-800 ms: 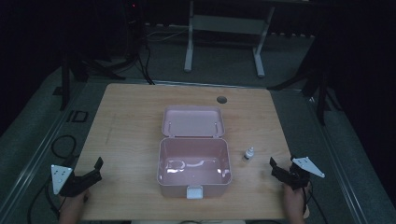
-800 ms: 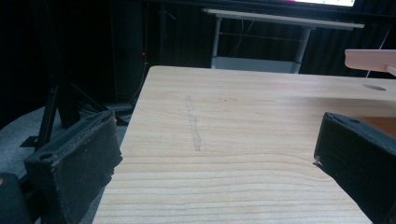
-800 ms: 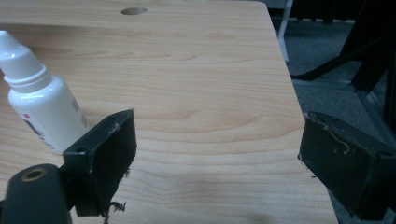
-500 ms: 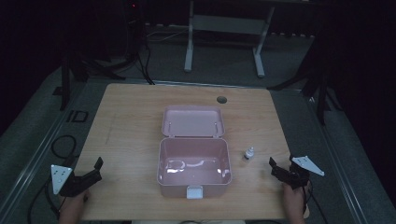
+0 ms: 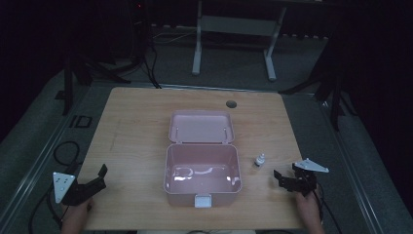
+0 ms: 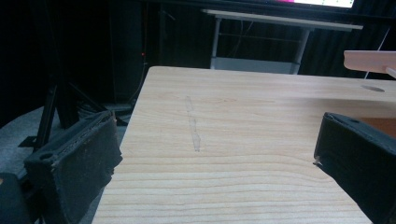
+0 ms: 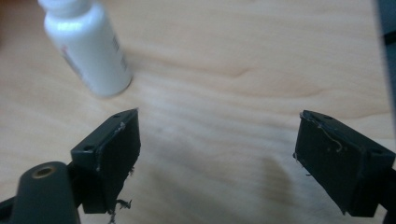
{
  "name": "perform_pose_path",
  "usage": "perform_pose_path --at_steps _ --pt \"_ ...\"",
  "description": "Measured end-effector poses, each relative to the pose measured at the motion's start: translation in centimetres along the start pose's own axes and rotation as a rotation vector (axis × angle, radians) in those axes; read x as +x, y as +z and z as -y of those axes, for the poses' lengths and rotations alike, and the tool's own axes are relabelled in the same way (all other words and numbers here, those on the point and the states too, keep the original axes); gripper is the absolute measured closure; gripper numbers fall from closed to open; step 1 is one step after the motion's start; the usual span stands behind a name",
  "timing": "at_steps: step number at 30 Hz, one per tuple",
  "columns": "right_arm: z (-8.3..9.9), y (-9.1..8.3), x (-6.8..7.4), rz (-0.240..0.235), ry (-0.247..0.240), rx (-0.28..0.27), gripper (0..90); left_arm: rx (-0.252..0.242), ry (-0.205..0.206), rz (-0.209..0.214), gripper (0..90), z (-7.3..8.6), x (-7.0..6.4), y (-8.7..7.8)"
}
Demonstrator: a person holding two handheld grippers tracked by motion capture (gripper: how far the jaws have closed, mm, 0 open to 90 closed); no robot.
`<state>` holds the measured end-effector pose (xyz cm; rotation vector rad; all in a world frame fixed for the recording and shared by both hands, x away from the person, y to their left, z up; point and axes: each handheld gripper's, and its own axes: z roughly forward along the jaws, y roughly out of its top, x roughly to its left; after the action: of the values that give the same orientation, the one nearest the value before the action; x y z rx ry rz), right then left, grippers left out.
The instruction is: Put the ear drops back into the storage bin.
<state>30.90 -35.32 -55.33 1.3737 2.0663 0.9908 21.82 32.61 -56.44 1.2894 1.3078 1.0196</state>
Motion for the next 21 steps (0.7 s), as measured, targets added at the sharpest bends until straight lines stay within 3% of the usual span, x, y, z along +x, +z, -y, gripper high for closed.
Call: perform_pose_path --at_steps 3,4,8,10,11,12,13,15,17,18,21 --pt "-0.2 0.1 0.2 -0.018 -0.011 0.038 14.1 0.000 -0.001 0.000 0.5 0.0 0.0 0.0" --pt "-0.6 0.0 0.4 -0.025 -0.030 0.076 14.8 0.000 -0.001 0.000 0.5 0.0 0.0 0.0" --pt "-1.1 -0.3 0.6 -0.036 -0.043 0.112 16.2 0.000 -0.001 0.001 0.5 0.0 0.0 0.0" --pt "-1.7 -0.4 0.8 -0.055 -0.073 0.189 18.1 0.000 -0.001 0.002 0.5 0.0 0.0 0.0" --pt "-1.7 -0.4 0.8 -0.055 -0.073 0.189 18.1 0.000 -0.001 0.003 0.5 0.0 0.0 0.0" --pt "-2.0 -0.4 1.0 -0.068 -0.086 0.249 18.4 0.000 -0.001 0.004 0.4 0.0 0.0 0.0" --pt "-2.0 -0.4 1.0 -0.068 -0.086 0.249 18.4 0.000 -0.002 0.004 0.4 0.0 0.0 0.0" --pt "-2.5 -0.5 1.1 -0.093 -0.084 0.335 18.1 0.000 -0.002 0.006 0.5 0.0 0.0 0.0" --pt "-2.5 -0.5 1.1 -0.095 -0.086 0.351 18.1 0.000 -0.002 0.007 0.4 0.0 0.1 0.0" --pt "-2.7 -0.6 1.1 -0.102 -0.100 0.405 18.2 0.000 -0.002 0.008 0.5 0.0 0.1 0.0" --pt "-2.9 -0.6 1.2 -0.107 -0.107 0.448 18.1 0.000 -0.003 0.009 0.5 0.0 0.1 0.0"
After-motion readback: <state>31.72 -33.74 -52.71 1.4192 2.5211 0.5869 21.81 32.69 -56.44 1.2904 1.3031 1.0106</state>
